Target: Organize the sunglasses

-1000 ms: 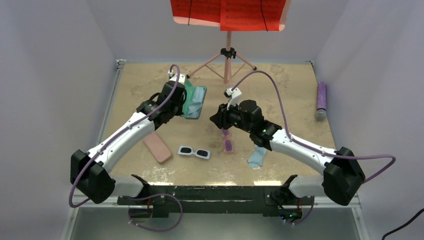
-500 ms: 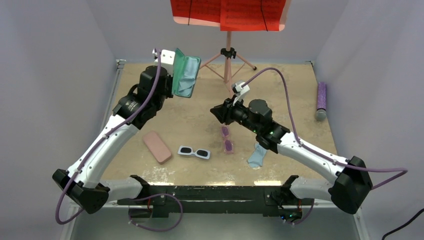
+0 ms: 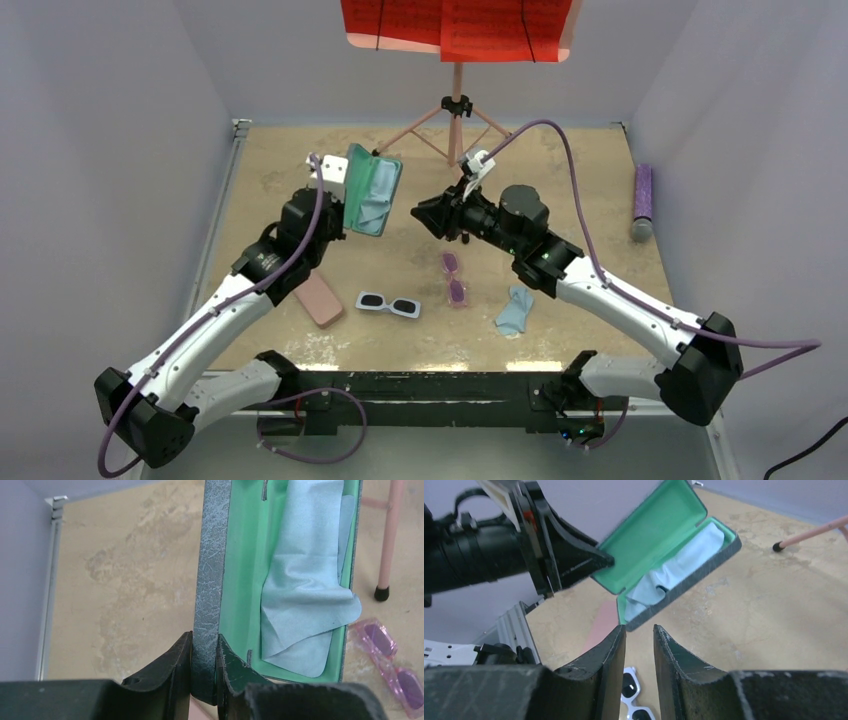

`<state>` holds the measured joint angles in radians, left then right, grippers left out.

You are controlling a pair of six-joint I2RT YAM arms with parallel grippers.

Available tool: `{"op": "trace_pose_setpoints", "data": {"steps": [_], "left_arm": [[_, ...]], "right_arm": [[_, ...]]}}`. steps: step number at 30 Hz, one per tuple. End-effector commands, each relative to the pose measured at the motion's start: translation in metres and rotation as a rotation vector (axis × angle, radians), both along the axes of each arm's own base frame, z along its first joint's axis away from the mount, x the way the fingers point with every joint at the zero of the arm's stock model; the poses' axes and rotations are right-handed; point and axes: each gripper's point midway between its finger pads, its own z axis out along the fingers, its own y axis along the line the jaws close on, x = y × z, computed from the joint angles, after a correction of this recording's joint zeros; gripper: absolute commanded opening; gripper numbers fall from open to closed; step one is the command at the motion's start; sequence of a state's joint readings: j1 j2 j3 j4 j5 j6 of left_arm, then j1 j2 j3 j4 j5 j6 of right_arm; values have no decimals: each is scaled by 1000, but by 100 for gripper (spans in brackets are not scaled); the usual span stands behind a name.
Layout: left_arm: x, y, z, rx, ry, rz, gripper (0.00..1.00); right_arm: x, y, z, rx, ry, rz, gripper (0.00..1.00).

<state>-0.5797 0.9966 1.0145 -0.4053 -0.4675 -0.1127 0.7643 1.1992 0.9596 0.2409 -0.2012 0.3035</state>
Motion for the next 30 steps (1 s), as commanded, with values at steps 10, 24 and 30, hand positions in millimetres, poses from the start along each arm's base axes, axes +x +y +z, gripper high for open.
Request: {"op": "trace_pose_setpoints", "data": {"steps": [10, 24, 30], "left_arm": [[13, -15, -13, -187, -120, 125, 0], [10, -17, -24, -149, -86, 136, 0], [10, -20, -26, -146, -76, 119, 0]], "right_arm": [[15, 40, -50, -8, 379, -58, 30], [45, 42, -68, -55, 495, -221, 29], [51, 45, -63, -52, 490, -231, 29]]}}
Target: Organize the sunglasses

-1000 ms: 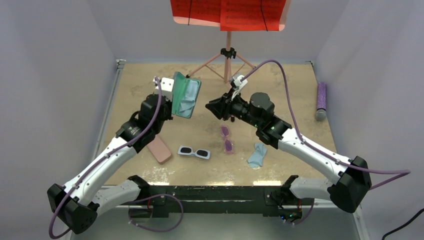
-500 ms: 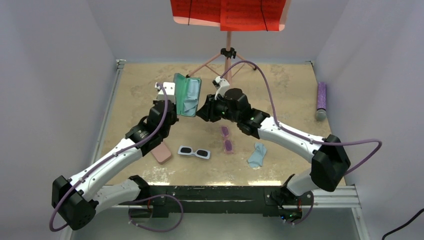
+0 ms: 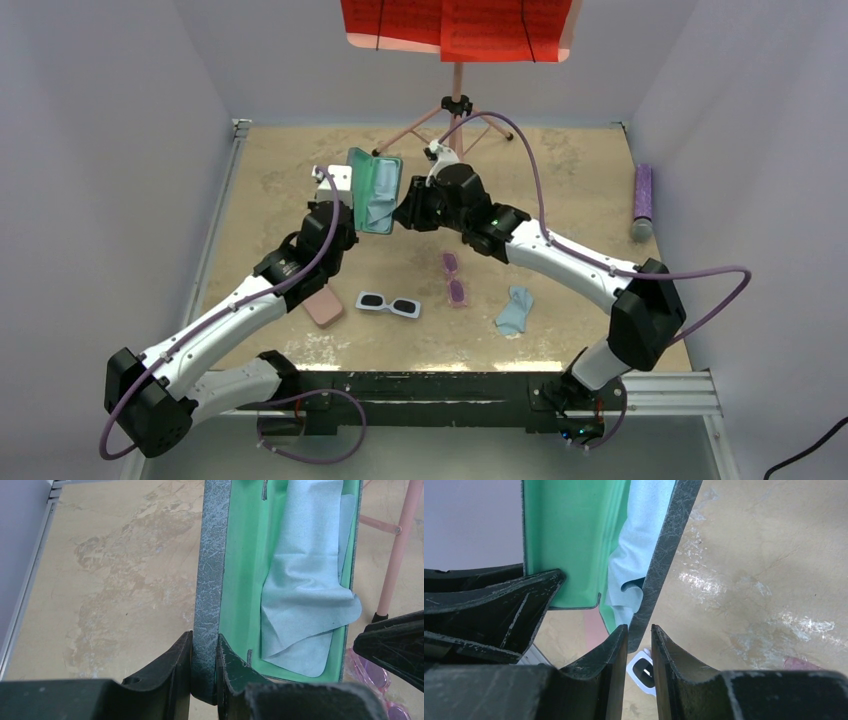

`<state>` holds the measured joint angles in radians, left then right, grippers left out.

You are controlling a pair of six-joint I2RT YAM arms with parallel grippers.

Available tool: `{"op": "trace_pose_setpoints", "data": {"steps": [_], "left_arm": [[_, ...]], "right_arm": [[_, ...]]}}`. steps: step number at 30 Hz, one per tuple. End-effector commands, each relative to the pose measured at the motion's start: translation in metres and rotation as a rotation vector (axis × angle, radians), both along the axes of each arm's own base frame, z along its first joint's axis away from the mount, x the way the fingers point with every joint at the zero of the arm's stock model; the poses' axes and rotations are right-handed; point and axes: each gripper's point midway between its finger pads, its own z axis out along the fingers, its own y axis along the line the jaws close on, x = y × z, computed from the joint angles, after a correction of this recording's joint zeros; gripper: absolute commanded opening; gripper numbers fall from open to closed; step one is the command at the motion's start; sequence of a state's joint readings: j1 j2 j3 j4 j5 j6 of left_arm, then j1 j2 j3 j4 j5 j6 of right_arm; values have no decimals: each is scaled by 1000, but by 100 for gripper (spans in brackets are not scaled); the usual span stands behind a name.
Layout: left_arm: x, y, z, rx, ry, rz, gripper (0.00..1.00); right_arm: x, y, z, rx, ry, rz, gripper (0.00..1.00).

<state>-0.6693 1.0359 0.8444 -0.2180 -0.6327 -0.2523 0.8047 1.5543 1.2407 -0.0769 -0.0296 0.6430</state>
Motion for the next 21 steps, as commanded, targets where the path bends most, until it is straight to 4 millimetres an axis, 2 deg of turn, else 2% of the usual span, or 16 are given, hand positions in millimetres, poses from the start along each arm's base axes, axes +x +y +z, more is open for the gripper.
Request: {"op": "trace_pose_setpoints", "data": {"steps": [1, 12, 21], "left_arm": [[6, -6, 19, -74, -62, 12, 0], [8, -8, 17, -62, -51, 12, 0], [8, -5, 17, -56, -50, 31, 0]], "right_arm": [[10, 2, 24, 29, -26, -40, 29], [18, 8, 27, 36, -19, -46, 29], [24, -5, 13, -7, 22, -112, 30]]}}
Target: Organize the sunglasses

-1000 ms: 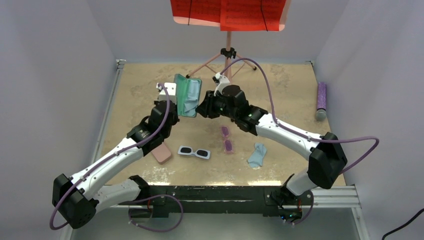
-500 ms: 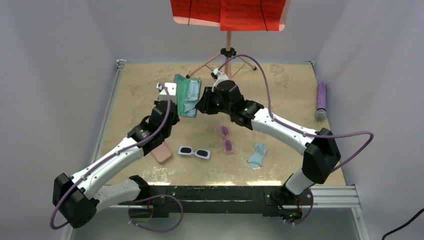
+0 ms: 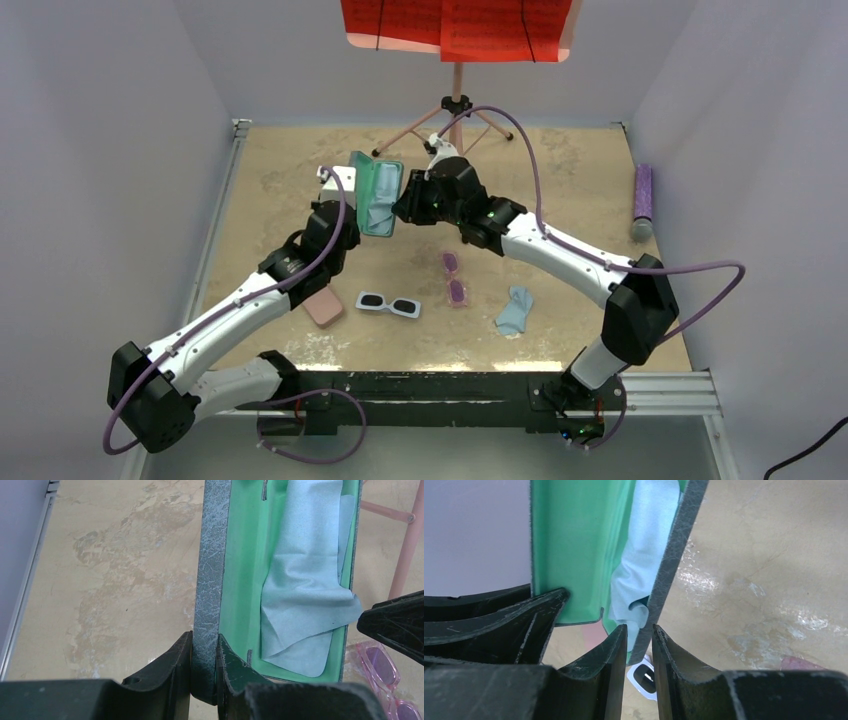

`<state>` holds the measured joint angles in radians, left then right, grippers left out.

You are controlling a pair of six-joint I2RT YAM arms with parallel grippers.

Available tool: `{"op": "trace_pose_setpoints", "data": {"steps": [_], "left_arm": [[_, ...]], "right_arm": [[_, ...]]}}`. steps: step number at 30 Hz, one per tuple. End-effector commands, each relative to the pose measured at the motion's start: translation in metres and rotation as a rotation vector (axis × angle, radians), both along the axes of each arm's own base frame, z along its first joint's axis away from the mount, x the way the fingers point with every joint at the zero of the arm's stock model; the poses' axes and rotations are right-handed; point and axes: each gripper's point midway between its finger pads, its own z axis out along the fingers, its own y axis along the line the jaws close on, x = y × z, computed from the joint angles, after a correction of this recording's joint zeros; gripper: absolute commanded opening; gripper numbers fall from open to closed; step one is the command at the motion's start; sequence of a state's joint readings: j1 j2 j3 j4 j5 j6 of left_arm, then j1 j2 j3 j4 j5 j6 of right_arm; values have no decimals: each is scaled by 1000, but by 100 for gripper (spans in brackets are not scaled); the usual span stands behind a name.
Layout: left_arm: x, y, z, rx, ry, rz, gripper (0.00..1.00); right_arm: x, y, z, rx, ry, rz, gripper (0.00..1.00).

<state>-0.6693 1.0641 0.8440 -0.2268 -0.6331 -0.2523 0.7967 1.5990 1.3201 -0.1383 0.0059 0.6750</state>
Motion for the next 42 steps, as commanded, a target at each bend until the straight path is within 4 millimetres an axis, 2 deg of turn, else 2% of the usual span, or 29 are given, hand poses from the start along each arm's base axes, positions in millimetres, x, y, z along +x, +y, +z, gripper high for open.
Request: {"op": "trace_pose_setpoints", "data": {"steps": [1, 4, 13, 26, 31, 42], "left_arm": [[7, -4, 27, -77, -80, 29, 0], [7, -4, 26, -74, -77, 29, 0], [7, -5, 23, -69, -65, 22, 0], [11, -6, 18, -47, -47, 35, 0], [13, -4, 14, -31, -31, 58, 0], [14, -9, 20, -67, -38, 52, 0]], "right_arm": [[11, -8, 9, -4, -10, -67, 30], [14, -8, 8, -6, -11, -70, 31], [18, 9, 12, 31, -9, -22, 31], [18, 10, 11, 39, 11, -27, 7], [15, 7, 9, 21, 28, -28, 0], [8, 17, -10, 44, 108, -2, 0]]}}
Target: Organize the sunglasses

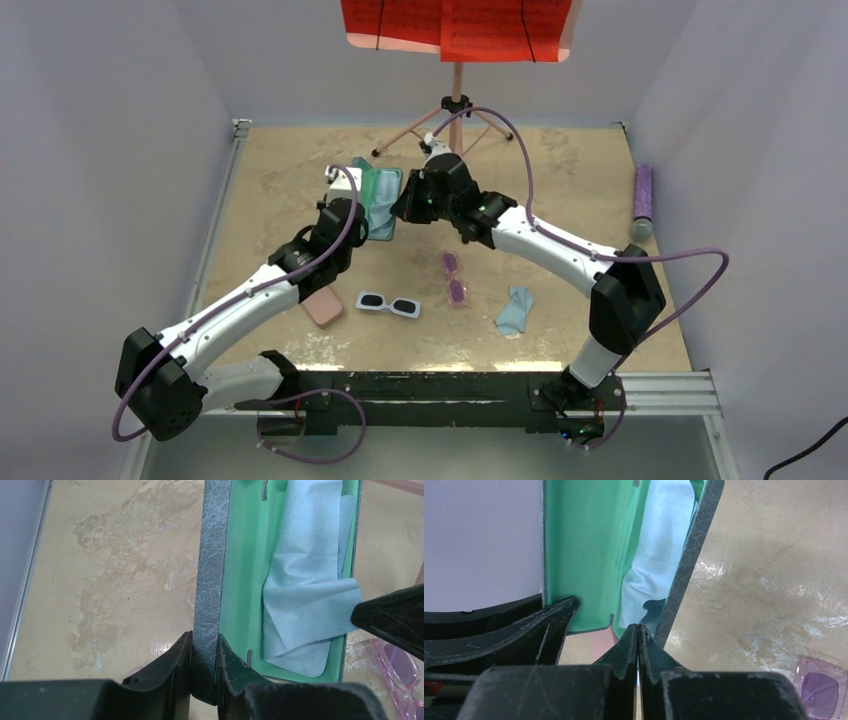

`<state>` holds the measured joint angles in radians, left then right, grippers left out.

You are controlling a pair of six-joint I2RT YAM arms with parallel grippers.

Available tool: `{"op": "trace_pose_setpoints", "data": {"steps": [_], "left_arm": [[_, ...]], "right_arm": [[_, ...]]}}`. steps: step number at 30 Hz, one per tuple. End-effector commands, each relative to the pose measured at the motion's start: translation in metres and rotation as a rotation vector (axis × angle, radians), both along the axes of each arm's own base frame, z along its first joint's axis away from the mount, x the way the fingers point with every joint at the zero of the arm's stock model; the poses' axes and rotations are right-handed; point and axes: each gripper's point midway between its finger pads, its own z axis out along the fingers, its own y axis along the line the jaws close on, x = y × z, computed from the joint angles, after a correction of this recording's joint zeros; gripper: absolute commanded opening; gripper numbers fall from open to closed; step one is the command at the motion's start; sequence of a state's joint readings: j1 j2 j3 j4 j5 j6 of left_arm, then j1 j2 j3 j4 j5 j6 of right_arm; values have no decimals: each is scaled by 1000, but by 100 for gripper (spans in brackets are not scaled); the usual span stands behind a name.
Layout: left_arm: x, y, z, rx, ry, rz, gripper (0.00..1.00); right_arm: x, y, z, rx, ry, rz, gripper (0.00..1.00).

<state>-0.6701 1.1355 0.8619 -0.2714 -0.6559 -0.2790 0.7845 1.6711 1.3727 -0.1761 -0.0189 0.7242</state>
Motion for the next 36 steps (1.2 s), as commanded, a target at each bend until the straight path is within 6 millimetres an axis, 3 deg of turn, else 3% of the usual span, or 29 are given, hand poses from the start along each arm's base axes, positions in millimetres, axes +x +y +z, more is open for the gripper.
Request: {"op": "trace_pose_setpoints", "data": {"steps": [1, 11, 21, 27, 30, 34, 35, 36], "left_arm": [[12, -10, 41, -111, -110, 22, 0], [13, -10, 42, -117, -114, 31, 0], [13, -10, 44, -127, -119, 36, 0], [13, -13, 41, -125, -105, 18, 0], [11, -11, 36, -112, -88, 19, 0], [6, -8, 21, -100, -48, 30, 0], [3, -8, 14, -98, -31, 31, 0], [1, -8, 8, -98, -15, 25, 0]], "right_arm": [[0, 10, 6, 53, 34, 13, 0], [-13, 17, -4, 91, 101, 38, 0], [-19, 7, -14, 33, 109, -8, 2], [-21, 6, -18, 23, 117, -8, 24], [-22, 1, -8, 10, 80, -3, 31], [-34, -14, 16, -11, -22, 44, 48], [-37, -22, 15, -25, -39, 40, 58], [-42, -29, 14, -37, -42, 43, 60]]}}
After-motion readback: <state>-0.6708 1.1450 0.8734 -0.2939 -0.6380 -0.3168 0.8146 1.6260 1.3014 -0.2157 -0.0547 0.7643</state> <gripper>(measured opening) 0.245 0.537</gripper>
